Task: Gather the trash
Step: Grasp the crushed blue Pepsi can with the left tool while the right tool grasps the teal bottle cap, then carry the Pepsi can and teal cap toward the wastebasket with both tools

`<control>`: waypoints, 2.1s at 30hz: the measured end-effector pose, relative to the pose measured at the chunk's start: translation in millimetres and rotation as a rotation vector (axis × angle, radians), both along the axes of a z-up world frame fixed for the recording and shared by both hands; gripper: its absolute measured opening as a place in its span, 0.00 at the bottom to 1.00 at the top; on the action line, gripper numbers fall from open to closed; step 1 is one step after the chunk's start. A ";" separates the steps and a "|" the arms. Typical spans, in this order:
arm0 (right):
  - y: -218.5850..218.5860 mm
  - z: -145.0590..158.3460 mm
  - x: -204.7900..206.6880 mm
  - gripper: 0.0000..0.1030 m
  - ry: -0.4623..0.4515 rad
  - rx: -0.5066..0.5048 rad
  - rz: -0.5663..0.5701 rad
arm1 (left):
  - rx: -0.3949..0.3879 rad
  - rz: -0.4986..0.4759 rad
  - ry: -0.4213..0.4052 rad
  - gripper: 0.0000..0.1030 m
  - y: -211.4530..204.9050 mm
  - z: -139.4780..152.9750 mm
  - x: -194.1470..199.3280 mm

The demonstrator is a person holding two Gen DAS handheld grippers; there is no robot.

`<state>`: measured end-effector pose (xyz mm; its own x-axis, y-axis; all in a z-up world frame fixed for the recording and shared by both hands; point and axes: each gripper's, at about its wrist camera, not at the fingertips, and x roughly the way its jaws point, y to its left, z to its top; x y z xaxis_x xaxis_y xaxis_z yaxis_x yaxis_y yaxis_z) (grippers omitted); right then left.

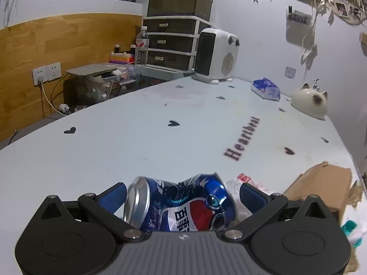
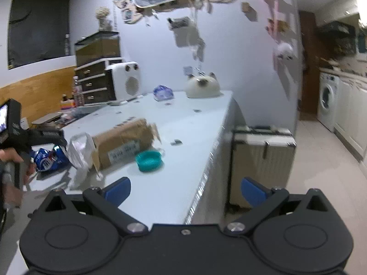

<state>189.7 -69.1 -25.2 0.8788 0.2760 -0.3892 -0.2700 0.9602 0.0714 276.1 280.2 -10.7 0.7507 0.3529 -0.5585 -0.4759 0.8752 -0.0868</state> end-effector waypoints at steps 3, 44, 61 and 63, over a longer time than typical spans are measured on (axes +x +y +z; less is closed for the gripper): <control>13.7 5.6 17.9 1.00 -0.022 -0.040 0.042 | -0.006 0.006 0.002 0.98 4.5 -6.0 0.7; 63.8 -35.1 70.3 0.49 0.166 -0.157 0.253 | 0.044 -0.125 -0.080 0.87 -43.5 -3.9 -70.3; 24.2 -20.9 -5.9 0.49 0.129 -0.074 0.237 | 0.033 -0.170 -0.144 0.87 -82.4 14.6 -174.1; 21.0 -18.9 -14.5 0.49 0.125 -0.069 0.232 | 0.035 -0.188 -0.144 0.87 -89.4 14.9 -183.7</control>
